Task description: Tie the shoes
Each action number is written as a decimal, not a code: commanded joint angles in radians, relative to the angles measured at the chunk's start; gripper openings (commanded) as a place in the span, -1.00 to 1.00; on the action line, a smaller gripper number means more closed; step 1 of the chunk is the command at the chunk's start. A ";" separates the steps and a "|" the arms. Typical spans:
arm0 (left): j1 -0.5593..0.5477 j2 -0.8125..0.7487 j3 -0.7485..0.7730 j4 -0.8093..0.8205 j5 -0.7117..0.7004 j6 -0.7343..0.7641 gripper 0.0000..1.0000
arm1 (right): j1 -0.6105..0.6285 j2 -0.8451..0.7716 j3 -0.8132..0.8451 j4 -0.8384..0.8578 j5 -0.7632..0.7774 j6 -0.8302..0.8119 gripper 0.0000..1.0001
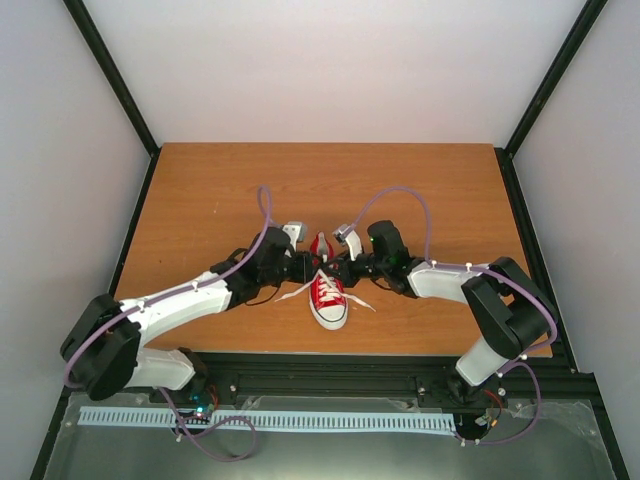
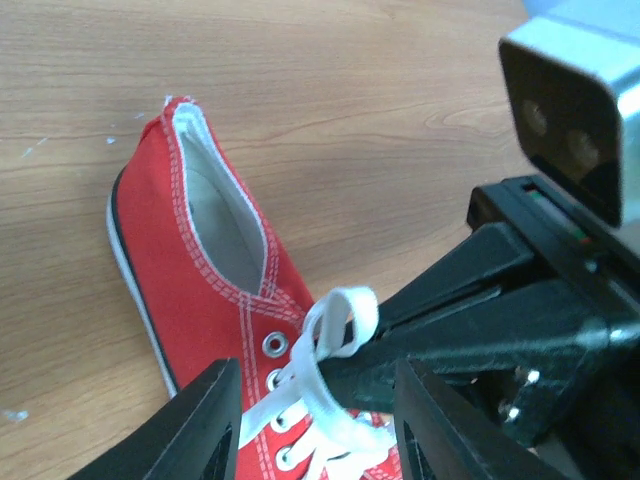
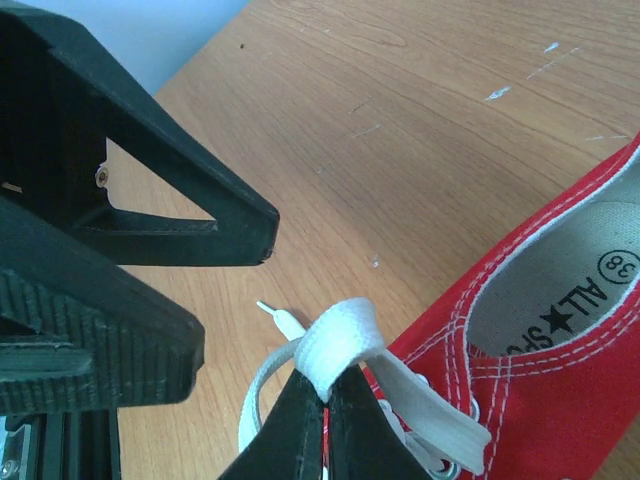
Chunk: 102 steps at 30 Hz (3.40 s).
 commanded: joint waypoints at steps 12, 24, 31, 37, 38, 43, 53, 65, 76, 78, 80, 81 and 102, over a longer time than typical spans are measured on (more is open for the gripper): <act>0.014 0.115 0.114 0.055 0.068 -0.112 -0.19 | 0.012 -0.019 -0.008 0.047 -0.016 -0.043 -0.94; 0.013 0.178 0.147 0.038 0.047 -0.105 -0.76 | 0.013 -0.023 -0.007 0.041 -0.012 -0.047 -0.94; 0.015 0.132 0.101 0.072 0.017 -0.077 -0.98 | 0.011 -0.149 -0.033 -0.028 0.147 -0.037 -0.07; 0.015 0.115 0.065 0.094 0.062 -0.064 -0.98 | 0.005 -0.327 -0.130 -0.118 0.244 -0.021 0.42; 0.014 0.112 0.061 0.096 0.066 -0.064 -0.98 | 0.006 -0.339 -0.153 -0.114 0.244 -0.010 0.43; 0.015 0.101 0.050 0.102 0.082 -0.065 -0.98 | 0.014 -0.327 -0.238 -0.029 0.210 0.036 0.41; 0.015 0.095 0.044 0.098 0.093 -0.070 -0.98 | 0.099 -0.204 -0.170 -0.051 0.283 -0.059 0.13; 0.015 0.091 0.049 0.102 0.100 -0.070 -0.98 | 0.142 -0.160 -0.134 -0.106 0.410 -0.094 -0.30; 0.015 0.076 -0.001 0.215 0.167 -0.040 -0.99 | 0.141 -0.194 -0.134 -0.125 0.390 -0.060 -0.94; 0.015 0.063 -0.029 0.275 0.213 -0.026 -0.98 | 0.139 -0.191 -0.111 -0.163 0.409 -0.044 -0.94; 0.015 0.055 -0.049 0.311 0.257 -0.003 -0.98 | 0.131 -0.178 -0.075 -0.218 0.416 -0.028 -0.94; 0.015 0.053 -0.055 0.316 0.278 0.010 -0.98 | 0.127 -0.171 -0.059 -0.242 0.419 -0.020 -0.94; 0.010 0.101 -0.120 0.126 0.429 0.215 -0.64 | 0.096 -0.126 0.001 -0.283 0.389 0.063 -0.94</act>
